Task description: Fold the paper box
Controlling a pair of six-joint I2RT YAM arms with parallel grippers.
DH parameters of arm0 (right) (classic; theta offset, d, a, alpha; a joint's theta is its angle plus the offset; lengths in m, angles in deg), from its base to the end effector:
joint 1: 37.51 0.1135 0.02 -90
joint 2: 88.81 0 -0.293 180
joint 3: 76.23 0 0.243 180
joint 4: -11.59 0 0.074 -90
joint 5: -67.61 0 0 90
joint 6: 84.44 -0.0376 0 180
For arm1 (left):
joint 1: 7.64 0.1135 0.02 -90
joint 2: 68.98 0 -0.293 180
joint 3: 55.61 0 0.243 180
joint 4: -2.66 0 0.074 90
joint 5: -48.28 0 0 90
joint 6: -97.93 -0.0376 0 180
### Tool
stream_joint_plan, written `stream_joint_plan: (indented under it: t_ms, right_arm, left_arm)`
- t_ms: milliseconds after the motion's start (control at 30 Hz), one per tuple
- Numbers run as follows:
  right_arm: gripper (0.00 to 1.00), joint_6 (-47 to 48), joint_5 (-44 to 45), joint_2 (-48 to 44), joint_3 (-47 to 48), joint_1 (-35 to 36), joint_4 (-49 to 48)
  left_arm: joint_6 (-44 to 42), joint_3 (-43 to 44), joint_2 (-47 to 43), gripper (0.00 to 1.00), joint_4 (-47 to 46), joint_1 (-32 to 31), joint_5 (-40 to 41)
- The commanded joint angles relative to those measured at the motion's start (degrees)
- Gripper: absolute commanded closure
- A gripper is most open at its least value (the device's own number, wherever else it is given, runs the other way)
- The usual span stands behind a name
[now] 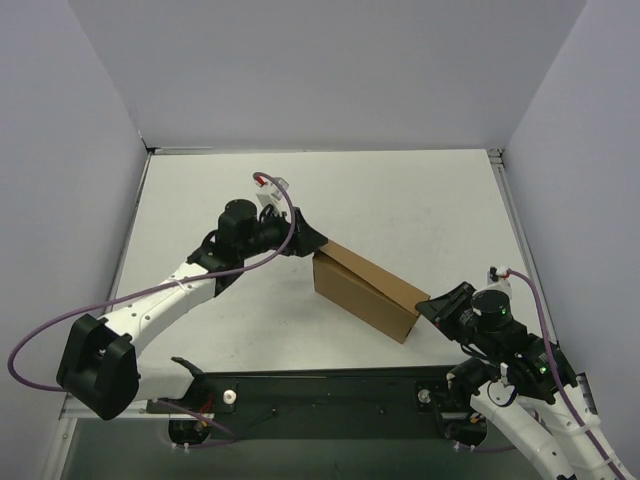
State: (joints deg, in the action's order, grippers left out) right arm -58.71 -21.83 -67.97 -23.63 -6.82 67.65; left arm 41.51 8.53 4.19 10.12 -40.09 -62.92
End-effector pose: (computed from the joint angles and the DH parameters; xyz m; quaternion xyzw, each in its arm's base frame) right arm 0.0470 0.0275 0.2997 0.2452 0.8035 0.3970 0.3696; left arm 0.2288 -0.1616 0.3249 0.1023 0.7886 -0.4441 0.4129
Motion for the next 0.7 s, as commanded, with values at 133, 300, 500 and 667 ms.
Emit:
stream_joint_plan:
  t_ms: [133, 300, 500, 667]
  right_arm:
    - [0.79, 4.2, 3.6, 2.8, -4.5, -0.3, 15.6]
    - [0.79, 4.2, 3.5, 2.8, -4.6, -0.3, 15.6]
    - [0.8, 4.2, 3.5, 2.8, -4.5, -0.2, 15.6]
    - [0.8, 4.2, 3.6, 2.7, -4.6, -0.2, 15.7]
  left_arm:
    - [0.3, -0.8, 1.7, 0.28, -3.5, 0.5, -1.5]
    - [-1.0, -2.8, 1.8, 0.38, -0.8, 0.5, -0.3]
    - [-1.2, -5.4, 1.8, 0.52, -1.3, 0.5, -0.5]
    - [-2.1, -8.7, 2.2, 0.58, -1.2, 0.5, -0.3]
